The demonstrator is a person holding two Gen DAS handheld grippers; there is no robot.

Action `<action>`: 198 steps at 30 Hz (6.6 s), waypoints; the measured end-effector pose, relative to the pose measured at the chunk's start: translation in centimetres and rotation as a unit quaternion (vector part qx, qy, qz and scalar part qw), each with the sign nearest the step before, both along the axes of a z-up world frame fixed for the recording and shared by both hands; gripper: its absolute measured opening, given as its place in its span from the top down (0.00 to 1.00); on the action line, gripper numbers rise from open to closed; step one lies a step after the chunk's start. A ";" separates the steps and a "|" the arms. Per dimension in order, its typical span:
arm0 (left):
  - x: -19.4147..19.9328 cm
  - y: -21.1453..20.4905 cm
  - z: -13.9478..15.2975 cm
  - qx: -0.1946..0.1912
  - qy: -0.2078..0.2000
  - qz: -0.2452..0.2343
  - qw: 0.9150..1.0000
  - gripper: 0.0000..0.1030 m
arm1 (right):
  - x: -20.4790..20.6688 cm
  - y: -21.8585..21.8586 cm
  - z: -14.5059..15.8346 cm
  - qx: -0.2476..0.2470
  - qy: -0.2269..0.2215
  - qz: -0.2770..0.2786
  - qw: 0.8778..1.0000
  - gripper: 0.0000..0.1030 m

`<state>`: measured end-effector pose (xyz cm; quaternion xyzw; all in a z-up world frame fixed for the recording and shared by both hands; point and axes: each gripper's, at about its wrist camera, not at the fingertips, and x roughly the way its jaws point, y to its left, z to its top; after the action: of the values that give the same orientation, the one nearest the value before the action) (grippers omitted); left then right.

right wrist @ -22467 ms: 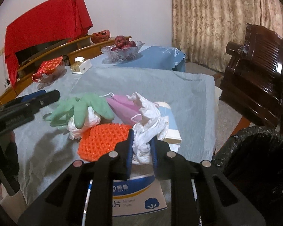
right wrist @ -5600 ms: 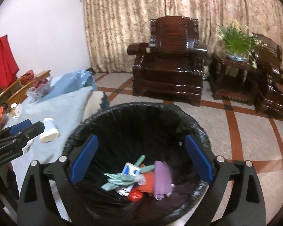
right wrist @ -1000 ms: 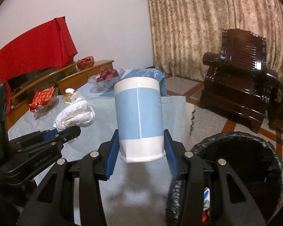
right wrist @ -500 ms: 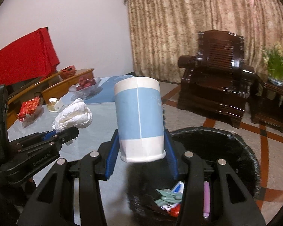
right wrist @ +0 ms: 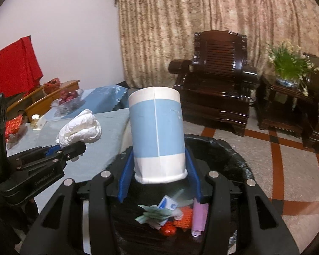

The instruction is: Collect trash

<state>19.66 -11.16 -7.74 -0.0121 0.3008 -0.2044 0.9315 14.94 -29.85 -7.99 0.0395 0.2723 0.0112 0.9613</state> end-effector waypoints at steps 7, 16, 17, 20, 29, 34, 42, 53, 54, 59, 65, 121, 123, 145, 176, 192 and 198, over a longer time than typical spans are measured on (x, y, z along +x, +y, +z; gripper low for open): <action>0.5 -2.6 -1.4 0.013 0.011 -0.024 1.000 0.78 | -0.1 -2.3 -2.0 0.001 0.019 -0.026 0.999 0.56; 1.1 -5.0 -3.5 0.024 0.026 -0.037 0.999 0.78 | 0.3 -4.2 -4.3 0.004 0.043 -0.043 0.998 0.56; 1.2 -5.3 -3.7 0.025 0.028 -0.038 0.999 0.78 | 0.4 -4.3 -4.5 0.004 0.045 -0.044 0.998 0.56; 1.4 -5.7 -4.1 0.025 0.031 -0.039 0.998 0.76 | 0.6 -4.7 -5.0 0.004 0.050 -0.047 0.998 0.52; 1.7 -5.5 -4.3 0.018 0.032 -0.041 0.998 0.45 | 1.2 -5.3 -6.0 -0.007 0.064 -0.060 0.996 0.33; 1.8 -4.8 -4.0 0.011 0.034 -0.034 0.999 0.32 | 1.0 -5.6 -6.3 -0.005 0.064 -0.066 0.996 0.18; 1.3 -2.7 -3.1 0.009 0.031 -0.016 0.999 0.17 | 0.6 -4.7 -5.6 0.003 0.064 -0.056 0.996 0.09; -1.1 1.6 -0.6 0.019 0.015 0.011 1.000 0.08 | -0.7 -1.6 -2.8 0.033 0.064 -0.016 0.997 0.06; -1.4 1.9 -0.4 0.019 0.013 0.013 1.000 0.08 | -0.9 -1.2 -2.5 0.033 0.063 -0.011 0.997 0.06; -3.1 3.7 1.0 0.021 0.003 0.034 0.999 0.06 | -1.9 0.5 -1.3 0.036 0.060 0.007 0.998 0.05; -4.7 5.1 2.4 0.030 0.001 0.047 0.998 0.06 | -3.2 2.3 0.6 0.035 0.052 0.026 0.998 0.05; -12.5 9.6 10.2 0.018 -0.078 0.103 0.991 0.06 | -7.4 7.4 8.9 0.021 -0.004 0.075 0.997 0.05; -12.5 9.6 10.2 0.018 -0.078 0.103 0.991 0.06 | -7.4 7.5 9.0 0.021 -0.004 0.075 0.997 0.05; -12.3 10.2 10.0 0.019 -0.076 0.105 0.991 0.06 | -7.4 7.7 8.9 0.020 -0.005 0.074 0.997 0.05; -12.3 10.3 10.2 0.020 -0.076 0.104 0.991 0.06 | -7.5 8.1 8.7 0.020 -0.004 0.074 0.997 0.05; -12.2 10.4 10.2 0.019 -0.074 0.104 0.992 0.06 | -7.4 8.6 8.8 0.020 -0.001 0.073 0.997 0.05; -12.4 10.8 9.7 0.020 -0.072 0.106 0.992 0.06 | -7.4 8.8 8.9 0.021 0.000 0.073 0.997 0.05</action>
<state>7.24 -0.38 1.94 -0.0104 0.2343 -0.0991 0.9670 7.49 -21.04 0.88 0.0393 0.2744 0.0873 0.9568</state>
